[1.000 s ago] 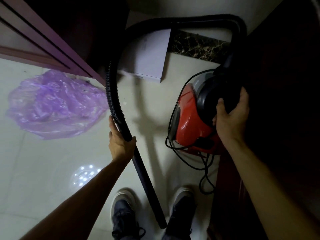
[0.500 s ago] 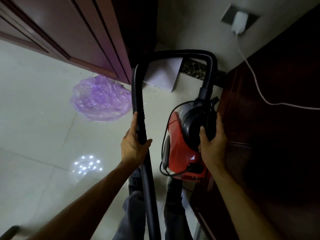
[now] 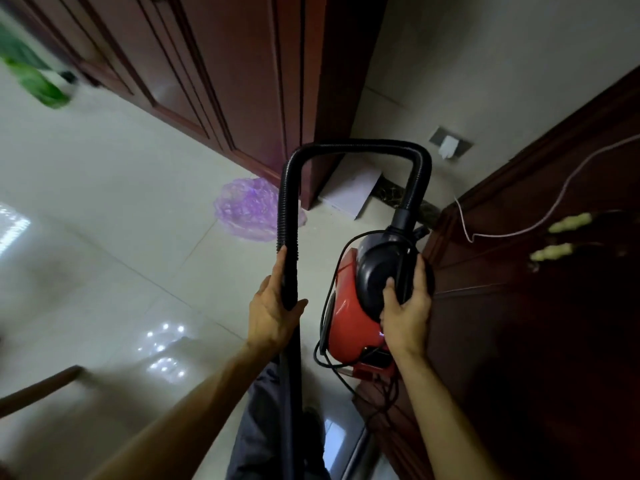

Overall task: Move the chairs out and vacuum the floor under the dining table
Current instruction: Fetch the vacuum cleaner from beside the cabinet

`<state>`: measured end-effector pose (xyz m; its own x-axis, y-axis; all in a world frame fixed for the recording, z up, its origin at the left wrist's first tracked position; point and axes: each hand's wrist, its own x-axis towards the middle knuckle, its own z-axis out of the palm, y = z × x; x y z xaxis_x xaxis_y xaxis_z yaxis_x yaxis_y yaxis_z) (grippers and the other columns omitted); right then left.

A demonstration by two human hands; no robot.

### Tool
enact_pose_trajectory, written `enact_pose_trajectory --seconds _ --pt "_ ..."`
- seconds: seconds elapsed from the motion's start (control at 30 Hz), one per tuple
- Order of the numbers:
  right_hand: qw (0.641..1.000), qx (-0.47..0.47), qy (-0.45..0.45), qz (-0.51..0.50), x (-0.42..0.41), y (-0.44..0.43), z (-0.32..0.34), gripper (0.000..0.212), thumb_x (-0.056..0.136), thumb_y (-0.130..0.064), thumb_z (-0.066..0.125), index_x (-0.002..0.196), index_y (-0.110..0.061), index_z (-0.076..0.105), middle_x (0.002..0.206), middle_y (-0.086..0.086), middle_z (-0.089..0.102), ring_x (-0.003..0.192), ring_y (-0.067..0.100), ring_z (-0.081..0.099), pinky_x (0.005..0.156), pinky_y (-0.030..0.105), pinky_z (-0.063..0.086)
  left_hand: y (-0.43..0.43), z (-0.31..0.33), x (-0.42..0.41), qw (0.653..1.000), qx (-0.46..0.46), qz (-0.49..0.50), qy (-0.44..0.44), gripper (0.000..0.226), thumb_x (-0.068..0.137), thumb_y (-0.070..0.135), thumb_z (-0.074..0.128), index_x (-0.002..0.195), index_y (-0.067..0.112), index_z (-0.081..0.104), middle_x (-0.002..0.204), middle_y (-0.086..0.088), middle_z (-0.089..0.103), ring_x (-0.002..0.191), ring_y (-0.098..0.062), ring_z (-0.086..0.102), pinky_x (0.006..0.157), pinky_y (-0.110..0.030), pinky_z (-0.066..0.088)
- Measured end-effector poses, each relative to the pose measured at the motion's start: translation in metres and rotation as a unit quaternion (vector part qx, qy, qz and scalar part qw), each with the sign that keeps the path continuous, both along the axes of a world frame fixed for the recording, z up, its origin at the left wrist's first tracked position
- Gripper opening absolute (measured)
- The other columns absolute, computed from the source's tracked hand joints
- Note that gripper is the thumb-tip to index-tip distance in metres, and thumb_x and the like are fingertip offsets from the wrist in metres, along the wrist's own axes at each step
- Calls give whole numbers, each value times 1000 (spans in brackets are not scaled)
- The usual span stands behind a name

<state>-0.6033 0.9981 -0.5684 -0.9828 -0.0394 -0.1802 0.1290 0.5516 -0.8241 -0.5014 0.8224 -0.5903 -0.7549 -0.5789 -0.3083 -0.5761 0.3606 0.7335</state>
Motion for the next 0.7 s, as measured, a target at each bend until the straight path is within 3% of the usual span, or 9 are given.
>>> enact_pose_trajectory --seconds 0.2,0.33,0.5,0.6,0.7 --pt "999 -14 -11 45 56 3 63 65 97 -19 58 154 -27 28 148 3 46 132 22 50 102 48 50 10 63 79 998 -9 59 7 110 79 13 78 154 46 5 126 -10 59 110 -31 59 88 -37 49" --pt "995 -8 -25 94 94 -16 92 65 97 -20 58 154 -28 28 147 4 48 131 18 49 106 42 46 -2 89 135 995 -9 102 11 108 81 12 77 153 46 5 117 -5 57 103 -27 58 83 -30 46" --pt "983 12 -22 180 135 -59 103 66 91 -45 53 150 -47 24 141 1 54 115 28 62 84 52 58 -49 116 198 986 -41 164 -11 104 84 13 75 154 43 3 122 -10 57 108 -29 58 83 -36 49" --pt "974 11 -23 226 159 -95 117 64 94 -35 57 150 -44 26 141 3 54 113 36 63 80 56 58 -81 128 234 979 -54 195 -18 103 84 13 75 155 39 5 123 -12 57 108 -31 58 84 -37 49" --pt "962 2 -27 272 182 -137 135 64 97 -27 58 151 -40 28 146 2 49 125 28 56 89 51 57 -114 142 267 970 -65 233 -9 105 83 13 76 156 38 5 123 -14 58 110 -33 58 88 -42 51"
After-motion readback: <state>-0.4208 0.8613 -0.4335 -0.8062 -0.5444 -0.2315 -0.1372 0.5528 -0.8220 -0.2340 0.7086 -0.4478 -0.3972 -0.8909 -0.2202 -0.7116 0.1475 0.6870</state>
